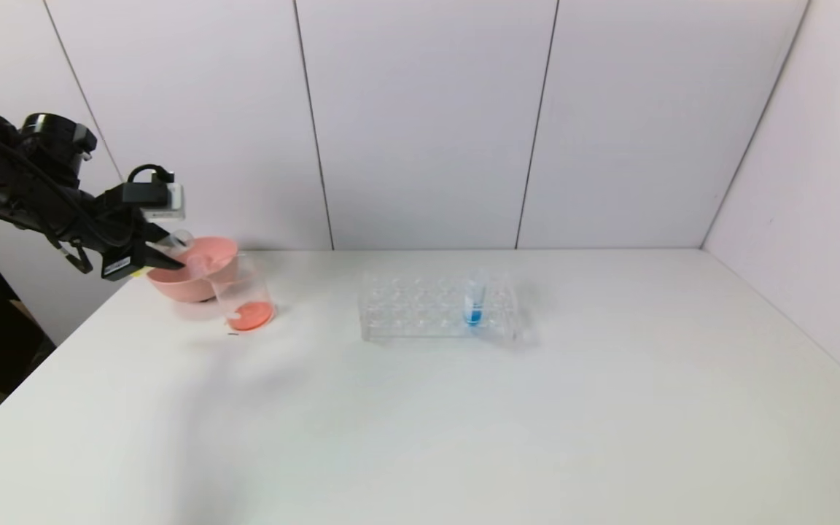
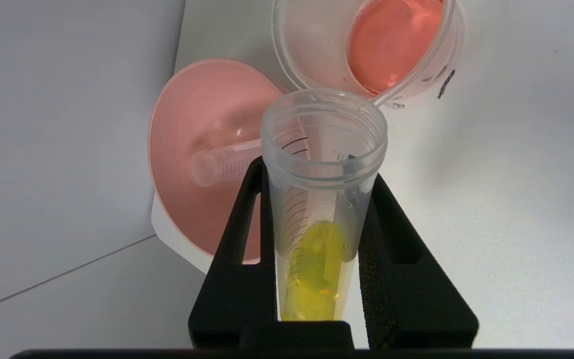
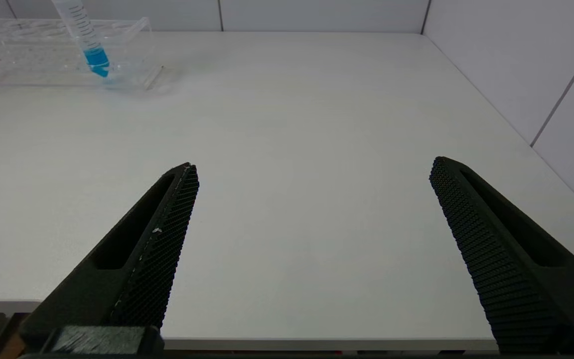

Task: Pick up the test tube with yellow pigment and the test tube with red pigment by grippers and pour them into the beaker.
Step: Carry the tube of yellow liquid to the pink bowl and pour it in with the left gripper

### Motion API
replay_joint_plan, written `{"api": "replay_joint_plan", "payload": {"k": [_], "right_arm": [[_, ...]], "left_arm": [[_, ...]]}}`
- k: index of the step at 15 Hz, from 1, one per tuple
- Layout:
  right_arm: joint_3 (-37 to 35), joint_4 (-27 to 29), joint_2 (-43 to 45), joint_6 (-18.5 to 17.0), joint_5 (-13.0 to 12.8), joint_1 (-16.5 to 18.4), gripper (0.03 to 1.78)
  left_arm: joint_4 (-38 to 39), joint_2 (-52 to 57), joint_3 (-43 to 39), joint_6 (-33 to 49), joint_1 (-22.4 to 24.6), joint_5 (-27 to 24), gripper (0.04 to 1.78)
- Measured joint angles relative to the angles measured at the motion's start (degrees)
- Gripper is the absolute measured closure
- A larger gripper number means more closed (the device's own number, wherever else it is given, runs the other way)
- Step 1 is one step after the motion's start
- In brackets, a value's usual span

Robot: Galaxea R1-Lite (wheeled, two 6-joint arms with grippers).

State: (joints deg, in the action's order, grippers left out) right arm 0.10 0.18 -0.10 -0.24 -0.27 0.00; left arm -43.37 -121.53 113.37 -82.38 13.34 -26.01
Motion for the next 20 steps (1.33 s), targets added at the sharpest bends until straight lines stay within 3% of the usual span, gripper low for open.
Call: {"api": "replay_joint_plan", "payload": {"k": [14,20], "right_arm": [[0.0,0.0,0.0,-0.02,0.0,0.0,0.11],[0.0,0.0,0.0,-0.02,0.0,0.0,0.11]], "left_arm": [[2.54,-0.35,0.44,0.13,-5.71,11.43,1.35],[2.58,-0.6,0.44,0.13,-6.14,11.78,1.35]]}}
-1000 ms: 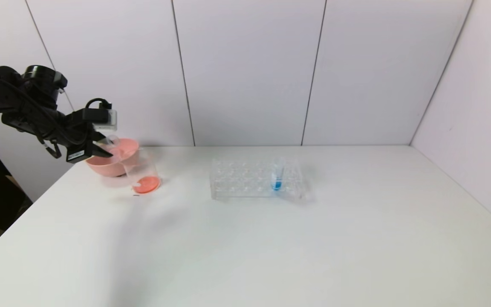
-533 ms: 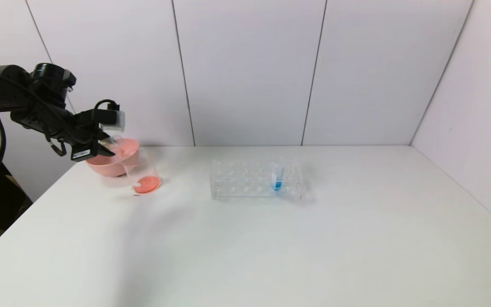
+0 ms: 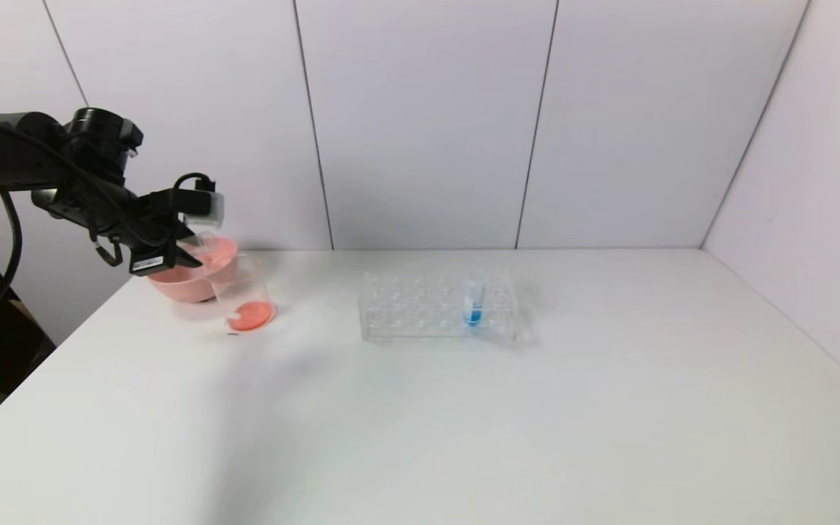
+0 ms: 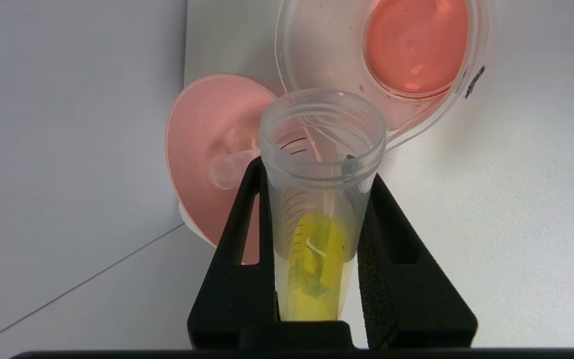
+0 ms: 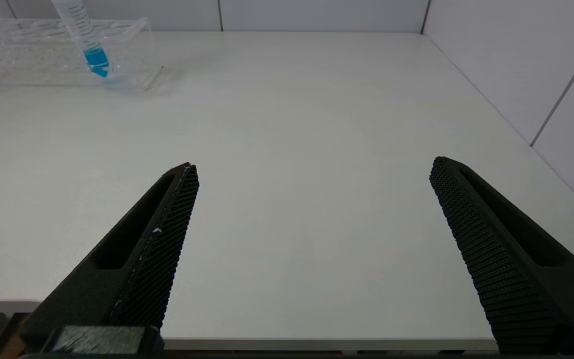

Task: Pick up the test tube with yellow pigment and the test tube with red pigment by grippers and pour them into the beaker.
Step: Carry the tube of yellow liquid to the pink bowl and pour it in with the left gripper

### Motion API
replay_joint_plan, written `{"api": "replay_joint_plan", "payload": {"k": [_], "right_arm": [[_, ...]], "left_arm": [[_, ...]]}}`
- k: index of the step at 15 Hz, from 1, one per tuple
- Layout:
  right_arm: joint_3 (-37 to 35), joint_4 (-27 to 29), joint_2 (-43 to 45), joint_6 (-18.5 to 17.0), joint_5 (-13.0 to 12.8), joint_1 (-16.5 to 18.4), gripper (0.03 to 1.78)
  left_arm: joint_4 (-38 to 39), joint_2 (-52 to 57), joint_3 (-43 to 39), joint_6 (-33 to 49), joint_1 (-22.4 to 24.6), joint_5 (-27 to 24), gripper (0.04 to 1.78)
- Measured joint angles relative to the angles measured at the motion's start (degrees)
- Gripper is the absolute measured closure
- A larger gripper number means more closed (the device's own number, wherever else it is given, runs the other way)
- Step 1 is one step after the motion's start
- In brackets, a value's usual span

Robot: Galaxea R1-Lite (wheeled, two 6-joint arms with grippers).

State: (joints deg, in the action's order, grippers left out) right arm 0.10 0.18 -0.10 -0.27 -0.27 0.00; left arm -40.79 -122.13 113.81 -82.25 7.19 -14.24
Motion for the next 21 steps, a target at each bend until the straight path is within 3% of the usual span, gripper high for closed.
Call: {"api": "replay_joint_plan", "payload": {"k": [11,21], "right_arm": [[0.0,0.0,0.0,0.02,0.0,0.0,0.11],[0.0,0.0,0.0,0.0,0.0,0.0,0.11]], "left_arm": [[1.02,-0.06,0.0,-0.24,-1.71,2.97,1.35],[1.43,-0.12,0.0,-0.44,-3.25,11.13,1.35]]}}
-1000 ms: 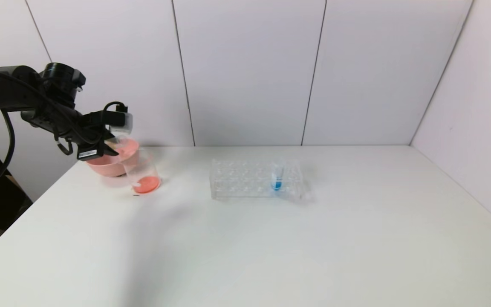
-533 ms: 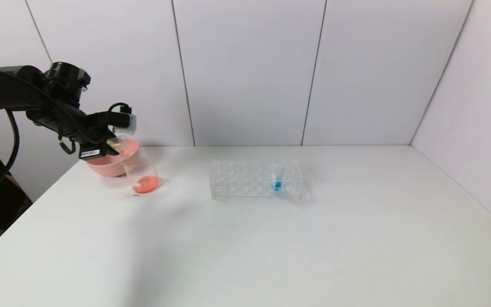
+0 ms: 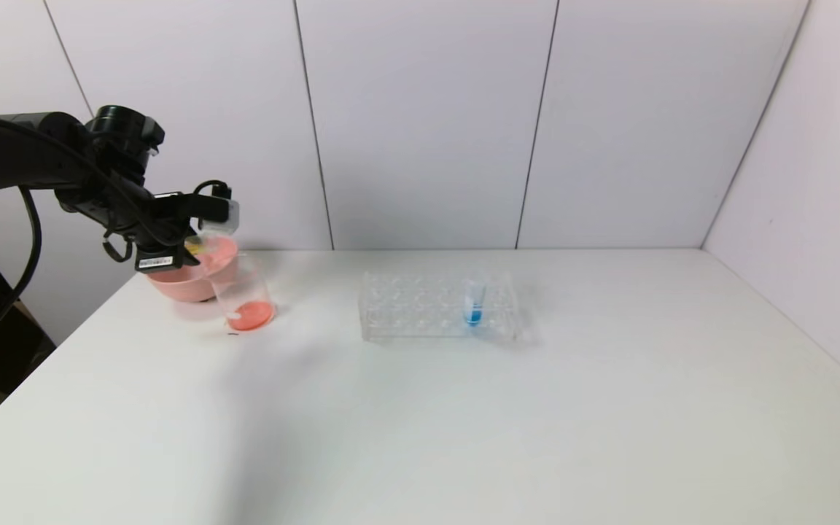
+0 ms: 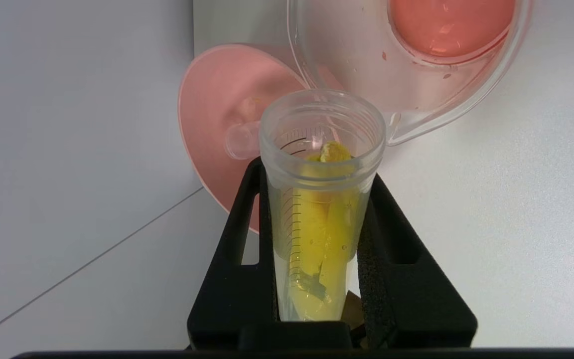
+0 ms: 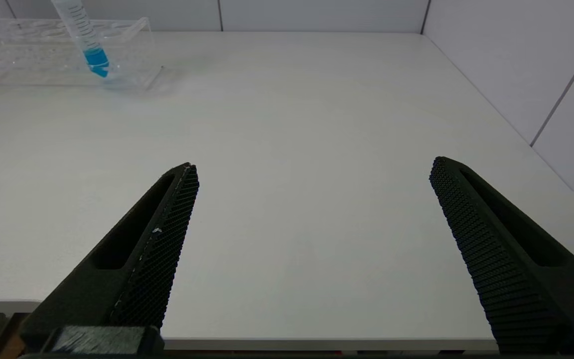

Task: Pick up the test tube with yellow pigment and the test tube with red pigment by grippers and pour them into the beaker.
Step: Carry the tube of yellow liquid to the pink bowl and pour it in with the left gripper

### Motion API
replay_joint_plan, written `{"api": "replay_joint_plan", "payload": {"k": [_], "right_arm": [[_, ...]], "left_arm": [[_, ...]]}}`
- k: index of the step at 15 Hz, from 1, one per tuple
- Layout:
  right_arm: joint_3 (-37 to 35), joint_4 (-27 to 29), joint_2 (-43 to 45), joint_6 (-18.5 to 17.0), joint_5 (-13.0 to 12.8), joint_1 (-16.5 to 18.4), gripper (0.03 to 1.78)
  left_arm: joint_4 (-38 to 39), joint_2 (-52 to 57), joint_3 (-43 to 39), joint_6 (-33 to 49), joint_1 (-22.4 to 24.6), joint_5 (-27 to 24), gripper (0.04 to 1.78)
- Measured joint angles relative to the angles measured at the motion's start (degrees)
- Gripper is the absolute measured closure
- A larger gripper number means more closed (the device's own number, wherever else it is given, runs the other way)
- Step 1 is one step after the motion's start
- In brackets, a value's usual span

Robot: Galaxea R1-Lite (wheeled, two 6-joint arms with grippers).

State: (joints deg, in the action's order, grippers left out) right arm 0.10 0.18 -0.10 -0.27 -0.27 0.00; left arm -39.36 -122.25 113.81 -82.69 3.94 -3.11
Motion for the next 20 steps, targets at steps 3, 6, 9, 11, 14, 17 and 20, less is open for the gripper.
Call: {"api": "replay_joint_plan", "payload": {"k": [3,6,9,11,14,17,20], "right_arm": [[0.0,0.0,0.0,0.02,0.02,0.0,0.11],[0.0,0.0,0.0,0.02,0.0,0.0,0.11],[0.0,0.0,0.0,0.0,0.02,0.0,0.11],[0.0,0.0,0.0,0.02,0.0,0.0,0.11],[0.0,-0.02,0.0,0.0,0.0,0.0,0.11],[0.0,0.0,0.0,0.0,0.0,0.0,0.11],[0.0,0.0,0.0,0.0,0.02,0.0,0.11]], "left_arm": [[-0.55,-0.02,0.0,-0.85,-0.15,0.8,1.35],[-0.95,-0.02,0.0,-1.99,-0.06,0.88,1.35],[-0.96,-0.02,0.0,-2.56,-0.13,0.88,1.35],[-0.95,0.0,0.0,-3.52,-0.09,1.57,1.35],[-0.74,0.02,0.0,-4.63,-0.11,4.4,1.35],[-0.6,0.04,0.0,-6.36,-0.39,4.95,1.35],[-0.73,0.04,0.0,-6.73,-0.74,6.06,1.35]]}}
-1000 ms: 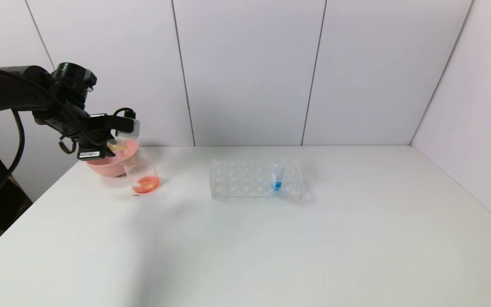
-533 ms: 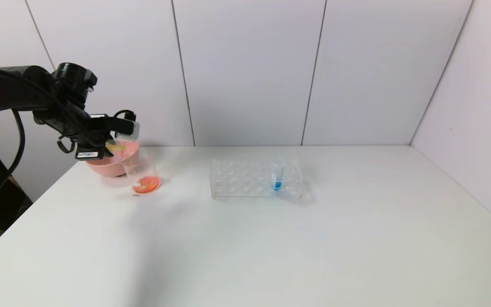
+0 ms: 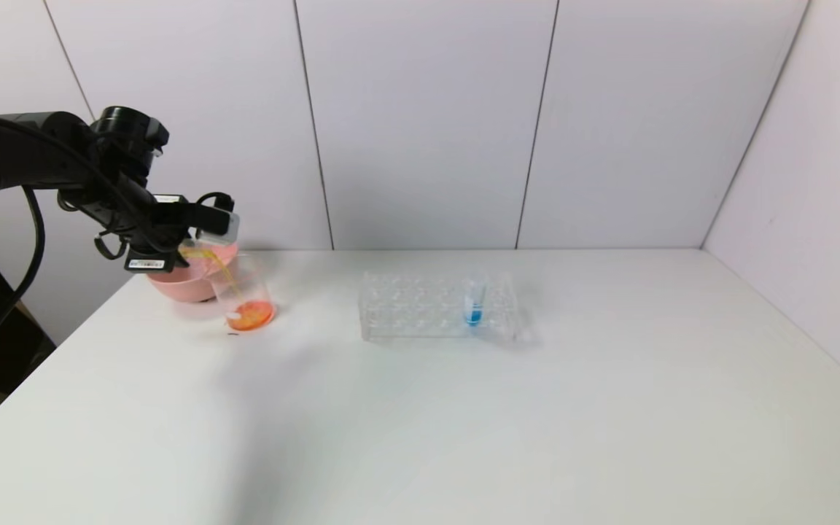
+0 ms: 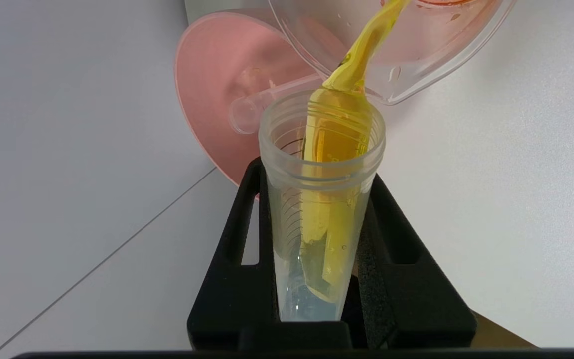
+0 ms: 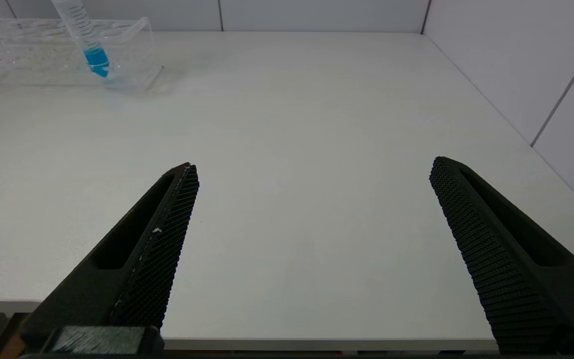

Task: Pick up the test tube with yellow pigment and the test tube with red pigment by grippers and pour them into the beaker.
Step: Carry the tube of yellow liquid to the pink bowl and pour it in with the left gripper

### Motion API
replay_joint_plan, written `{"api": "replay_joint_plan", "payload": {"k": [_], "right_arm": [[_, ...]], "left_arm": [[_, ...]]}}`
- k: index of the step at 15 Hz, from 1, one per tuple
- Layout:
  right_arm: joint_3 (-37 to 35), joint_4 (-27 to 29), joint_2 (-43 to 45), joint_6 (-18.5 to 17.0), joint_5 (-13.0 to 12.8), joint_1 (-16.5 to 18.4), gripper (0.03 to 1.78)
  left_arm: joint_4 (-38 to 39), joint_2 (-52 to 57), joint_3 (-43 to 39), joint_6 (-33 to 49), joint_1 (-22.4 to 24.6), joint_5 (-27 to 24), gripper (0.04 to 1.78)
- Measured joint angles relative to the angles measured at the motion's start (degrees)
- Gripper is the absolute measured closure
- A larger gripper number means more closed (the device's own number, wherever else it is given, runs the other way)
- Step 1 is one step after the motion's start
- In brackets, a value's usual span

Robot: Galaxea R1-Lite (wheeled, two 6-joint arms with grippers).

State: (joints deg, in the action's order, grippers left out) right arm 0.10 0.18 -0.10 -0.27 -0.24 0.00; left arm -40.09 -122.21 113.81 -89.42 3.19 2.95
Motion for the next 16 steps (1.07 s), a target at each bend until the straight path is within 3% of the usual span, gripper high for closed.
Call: {"api": "replay_joint_plan", "payload": {"k": [16], "right_arm": [[0.0,0.0,0.0,0.02,0.0,0.0,0.11]], "left_arm": [[0.51,0.05,0.0,0.04,-1.88,3.27,1.35]]}}
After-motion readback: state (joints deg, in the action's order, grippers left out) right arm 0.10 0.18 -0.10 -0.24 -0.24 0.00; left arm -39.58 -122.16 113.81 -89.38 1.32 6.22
